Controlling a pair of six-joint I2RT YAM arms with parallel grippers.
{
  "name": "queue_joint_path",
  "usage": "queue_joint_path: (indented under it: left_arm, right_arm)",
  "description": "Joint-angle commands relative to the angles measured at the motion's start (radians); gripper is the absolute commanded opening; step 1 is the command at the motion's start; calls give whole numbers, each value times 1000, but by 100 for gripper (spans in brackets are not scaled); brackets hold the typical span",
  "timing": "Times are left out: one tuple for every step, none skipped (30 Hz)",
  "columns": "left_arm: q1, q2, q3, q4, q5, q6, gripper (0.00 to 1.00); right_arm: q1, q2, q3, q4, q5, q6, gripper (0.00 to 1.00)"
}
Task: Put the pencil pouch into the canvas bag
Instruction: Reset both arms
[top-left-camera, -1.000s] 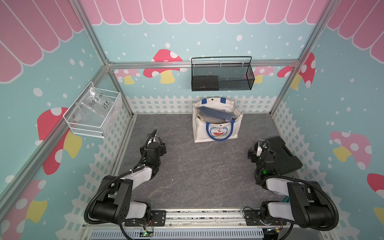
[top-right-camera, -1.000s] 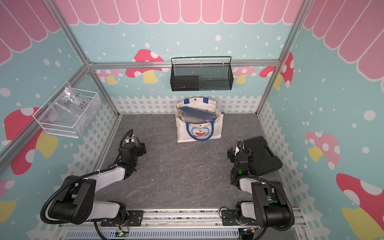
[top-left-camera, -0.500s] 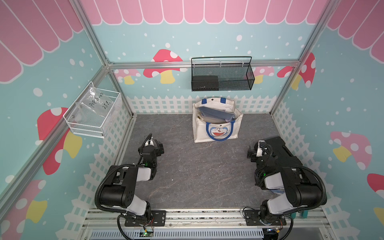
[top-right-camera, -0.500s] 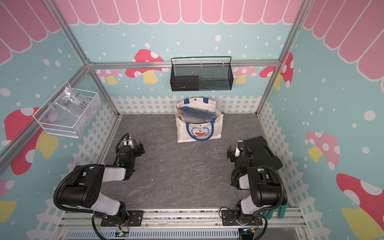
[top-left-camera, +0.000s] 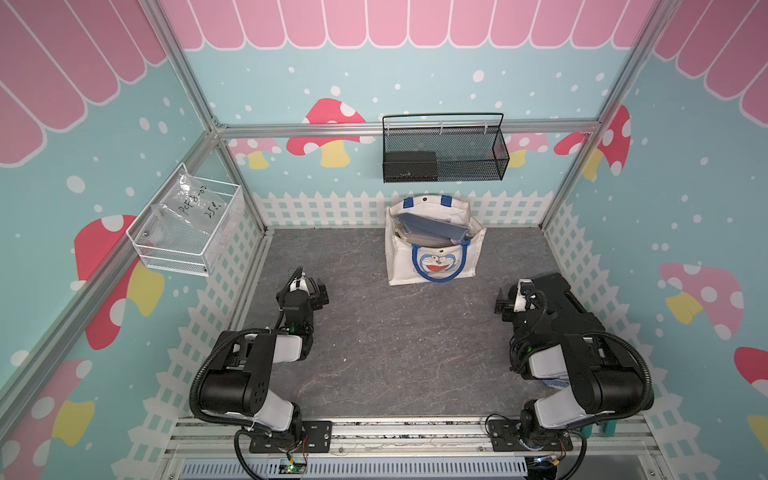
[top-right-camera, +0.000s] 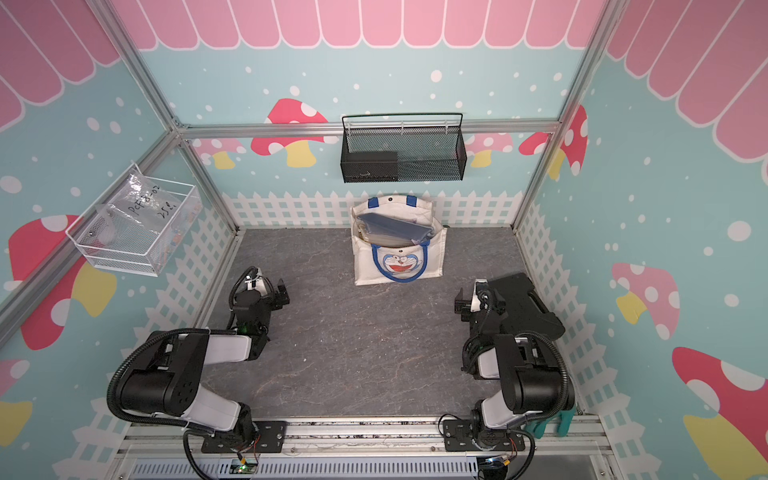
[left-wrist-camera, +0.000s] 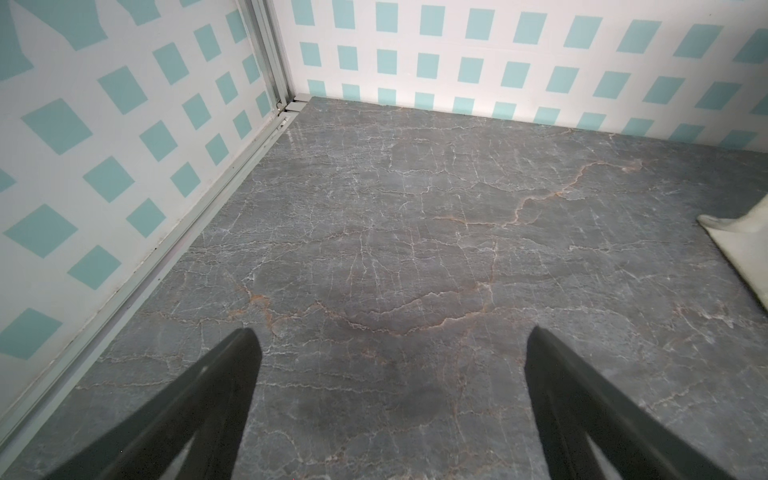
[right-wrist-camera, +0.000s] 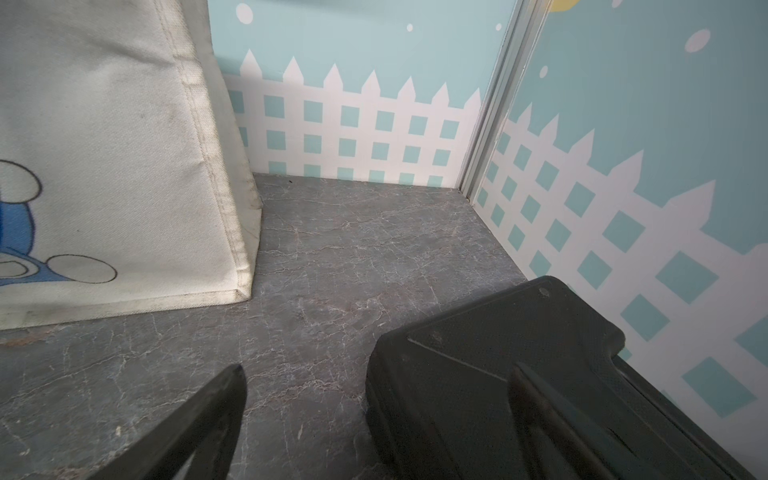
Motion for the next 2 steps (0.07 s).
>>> queue_joint_path:
  left_arm:
    - [6, 5, -3, 29, 10, 9, 99]
    - [5, 2, -8, 34, 11, 11, 99]
  right_arm:
    - [-1, 1, -6, 58, -5, -3, 99]
    - [-1, 1, -6, 60, -7, -4, 99]
